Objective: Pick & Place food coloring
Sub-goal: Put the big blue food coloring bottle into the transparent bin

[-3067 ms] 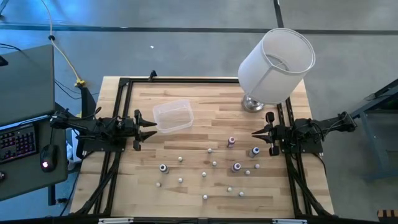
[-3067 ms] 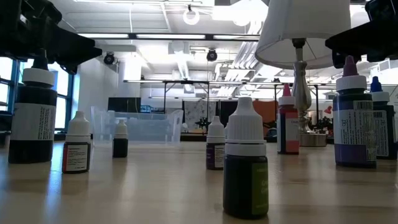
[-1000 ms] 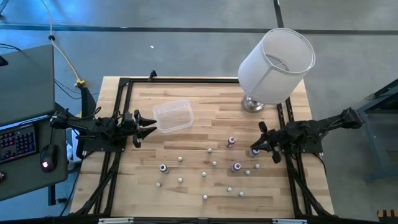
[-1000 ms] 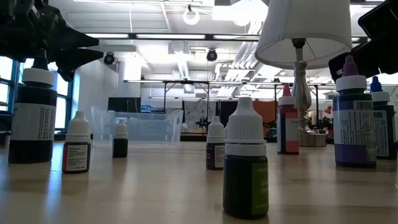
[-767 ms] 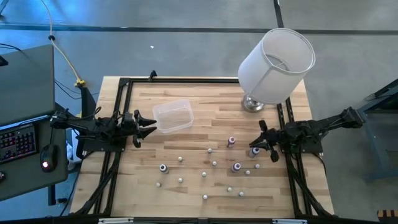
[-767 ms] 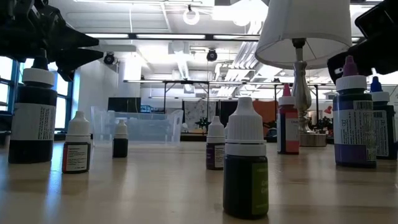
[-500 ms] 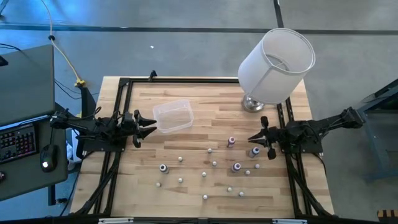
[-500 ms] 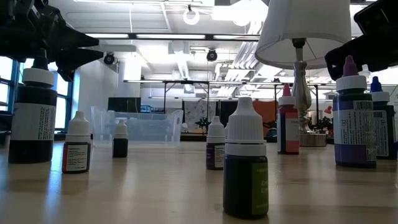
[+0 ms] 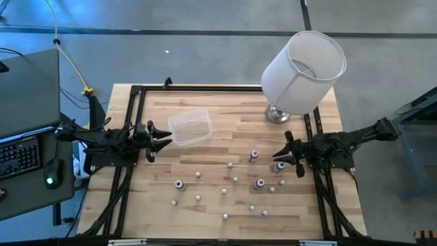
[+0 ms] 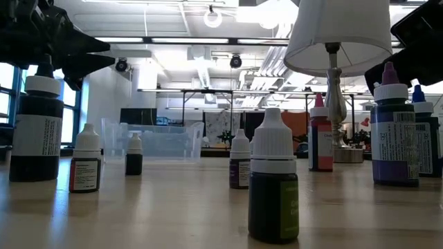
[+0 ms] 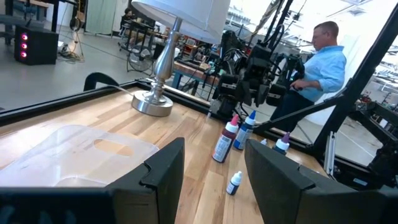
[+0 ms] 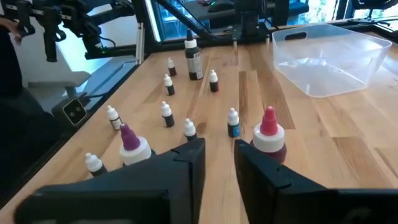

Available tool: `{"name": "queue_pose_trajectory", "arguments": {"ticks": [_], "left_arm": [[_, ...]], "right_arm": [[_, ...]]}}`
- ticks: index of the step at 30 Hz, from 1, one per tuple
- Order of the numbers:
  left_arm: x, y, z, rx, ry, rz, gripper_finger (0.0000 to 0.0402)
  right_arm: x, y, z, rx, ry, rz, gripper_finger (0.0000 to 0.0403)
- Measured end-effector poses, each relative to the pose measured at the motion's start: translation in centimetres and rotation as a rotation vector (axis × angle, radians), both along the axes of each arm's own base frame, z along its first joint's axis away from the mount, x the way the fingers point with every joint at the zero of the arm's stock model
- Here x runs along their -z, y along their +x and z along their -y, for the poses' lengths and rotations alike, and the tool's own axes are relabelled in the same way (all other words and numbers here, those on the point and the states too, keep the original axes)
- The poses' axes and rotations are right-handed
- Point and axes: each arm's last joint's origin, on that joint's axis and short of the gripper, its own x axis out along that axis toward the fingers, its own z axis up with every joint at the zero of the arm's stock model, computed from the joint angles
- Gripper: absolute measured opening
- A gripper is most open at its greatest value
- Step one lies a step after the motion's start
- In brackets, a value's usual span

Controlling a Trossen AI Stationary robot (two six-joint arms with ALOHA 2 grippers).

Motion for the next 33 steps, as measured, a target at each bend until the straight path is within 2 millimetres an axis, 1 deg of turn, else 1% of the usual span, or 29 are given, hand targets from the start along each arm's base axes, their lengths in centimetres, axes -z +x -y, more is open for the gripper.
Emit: {"name": "queue_pose_trajectory", "arguments": {"ticks": [4, 7, 14, 27, 33], "left_arm": [[0.0, 0.0, 0.0, 0.0, 0.0, 0.0, 0.0168], [0.0, 0.0, 0.0, 0.0, 0.0, 0.0, 0.0168], [0.0, 0.0, 0.0, 0.0, 0.0, 0.0, 0.0168], [0.0, 0.0, 0.0, 0.0, 0.001, -0.005, 0.0168], [0.0, 0.0, 0.0, 0.0, 0.001, -0.005, 0.0168]], "right_arm": [[0.2, -0.1, -0.1, -0.057, -0.002, -0.022, 0.0104], [0.3, -0.1, -0.2, -0.101, -0.018, -0.033, 0.0111], [0.8, -0.3, -0.3, -0.112, -0.02, -0.083, 0.0113], [1.8, 0.2, -0.4, -0.118, -0.041, -0.192, 0.0113], [2.2, 0.5, -0.3, -0.064, -0.074, -0.232, 0.011]]}}
